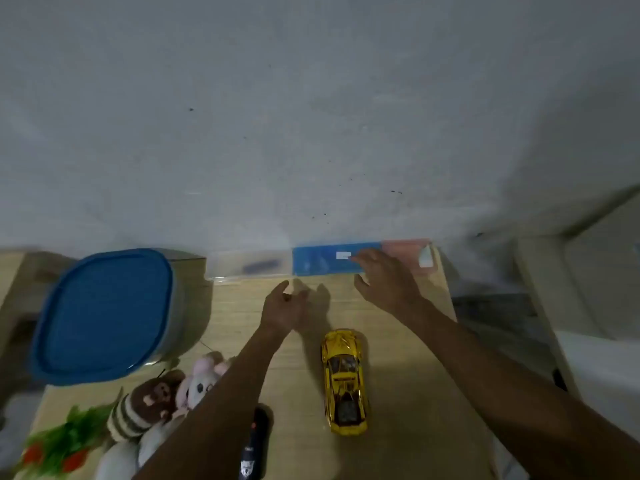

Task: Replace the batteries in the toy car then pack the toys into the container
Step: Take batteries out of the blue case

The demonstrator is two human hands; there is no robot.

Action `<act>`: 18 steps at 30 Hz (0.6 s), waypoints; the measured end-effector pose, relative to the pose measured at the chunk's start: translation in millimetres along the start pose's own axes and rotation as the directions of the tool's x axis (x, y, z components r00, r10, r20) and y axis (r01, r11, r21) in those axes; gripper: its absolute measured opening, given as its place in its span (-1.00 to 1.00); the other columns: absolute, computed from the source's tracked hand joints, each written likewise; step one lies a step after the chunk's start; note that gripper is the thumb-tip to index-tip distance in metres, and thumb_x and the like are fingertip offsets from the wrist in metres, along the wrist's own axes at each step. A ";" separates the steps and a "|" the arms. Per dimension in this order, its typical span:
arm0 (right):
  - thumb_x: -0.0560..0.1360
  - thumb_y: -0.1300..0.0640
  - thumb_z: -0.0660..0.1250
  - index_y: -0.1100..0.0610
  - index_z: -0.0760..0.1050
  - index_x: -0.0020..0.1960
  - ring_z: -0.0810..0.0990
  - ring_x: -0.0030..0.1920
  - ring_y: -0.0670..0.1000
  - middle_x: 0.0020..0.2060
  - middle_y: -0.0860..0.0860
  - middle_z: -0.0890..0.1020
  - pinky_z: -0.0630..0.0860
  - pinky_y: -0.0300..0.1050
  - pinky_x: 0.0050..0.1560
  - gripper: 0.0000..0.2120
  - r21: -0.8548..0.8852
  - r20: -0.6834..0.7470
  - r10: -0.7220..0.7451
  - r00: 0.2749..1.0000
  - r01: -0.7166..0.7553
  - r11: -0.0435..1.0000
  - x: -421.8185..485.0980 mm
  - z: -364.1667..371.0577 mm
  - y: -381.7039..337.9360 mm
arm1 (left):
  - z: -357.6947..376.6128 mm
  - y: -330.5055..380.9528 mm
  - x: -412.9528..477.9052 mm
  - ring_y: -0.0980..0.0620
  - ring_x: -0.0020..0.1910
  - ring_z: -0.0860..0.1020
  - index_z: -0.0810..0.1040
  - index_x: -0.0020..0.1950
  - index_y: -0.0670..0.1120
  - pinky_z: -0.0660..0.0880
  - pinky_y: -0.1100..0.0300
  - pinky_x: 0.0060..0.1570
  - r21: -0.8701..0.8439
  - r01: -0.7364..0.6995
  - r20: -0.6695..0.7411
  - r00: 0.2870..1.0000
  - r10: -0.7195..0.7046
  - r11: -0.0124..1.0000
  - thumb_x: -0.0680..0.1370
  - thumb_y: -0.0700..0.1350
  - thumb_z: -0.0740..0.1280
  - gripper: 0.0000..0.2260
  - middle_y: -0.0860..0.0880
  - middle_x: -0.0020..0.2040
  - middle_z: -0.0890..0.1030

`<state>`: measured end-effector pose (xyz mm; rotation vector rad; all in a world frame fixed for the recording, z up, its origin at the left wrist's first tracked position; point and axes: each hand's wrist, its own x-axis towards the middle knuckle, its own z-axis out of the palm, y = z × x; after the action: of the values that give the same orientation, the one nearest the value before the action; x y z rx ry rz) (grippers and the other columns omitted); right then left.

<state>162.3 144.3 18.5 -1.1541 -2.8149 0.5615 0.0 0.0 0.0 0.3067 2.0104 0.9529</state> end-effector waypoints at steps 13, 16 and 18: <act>0.46 0.03 0.35 0.19 0.44 0.30 0.52 0.18 0.14 0.18 0.18 0.49 0.56 -0.04 -0.16 -0.54 -0.379 0.235 -0.118 0.965 0.202 0.903 51.5 9.5 -17.6 | 26.7 -8.4 20.1 0.17 -0.43 0.62 0.60 0.21 0.02 0.61 0.23 -0.35 0.010 -0.267 -0.254 0.931 0.261 0.964 0.56 -0.08 0.40 -0.78 0.06 -0.38 0.64; 0.17 -0.03 0.55 0.19 0.61 0.03 0.65 -0.13 0.11 -0.10 0.17 0.63 0.51 -0.15 -0.43 -0.49 -0.496 0.283 -0.092 0.955 0.228 0.838 51.5 13.8 -25.3 | 30.9 -10.0 23.9 0.11 -0.50 0.53 0.65 0.15 0.06 0.53 0.15 -0.39 0.035 -0.276 -0.296 0.915 0.273 0.961 0.55 -0.01 0.41 -0.81 -0.01 -0.46 0.61; 0.08 -0.02 0.59 0.20 0.64 -0.03 0.67 -0.21 0.13 -0.17 0.17 0.67 0.53 -0.15 -0.42 -0.48 -0.553 0.252 -0.122 0.960 0.246 0.796 55.1 13.3 -34.1 | 32.9 -11.3 28.6 0.10 -0.50 0.48 0.62 0.17 0.12 0.44 0.18 -0.42 0.098 -0.273 -0.298 0.910 0.290 0.957 0.54 0.05 0.41 -0.79 -0.03 -0.47 0.58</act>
<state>97.4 155.7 13.0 -0.8850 -3.3516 -0.2462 10.6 24.3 -36.4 0.5154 2.3246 1.1869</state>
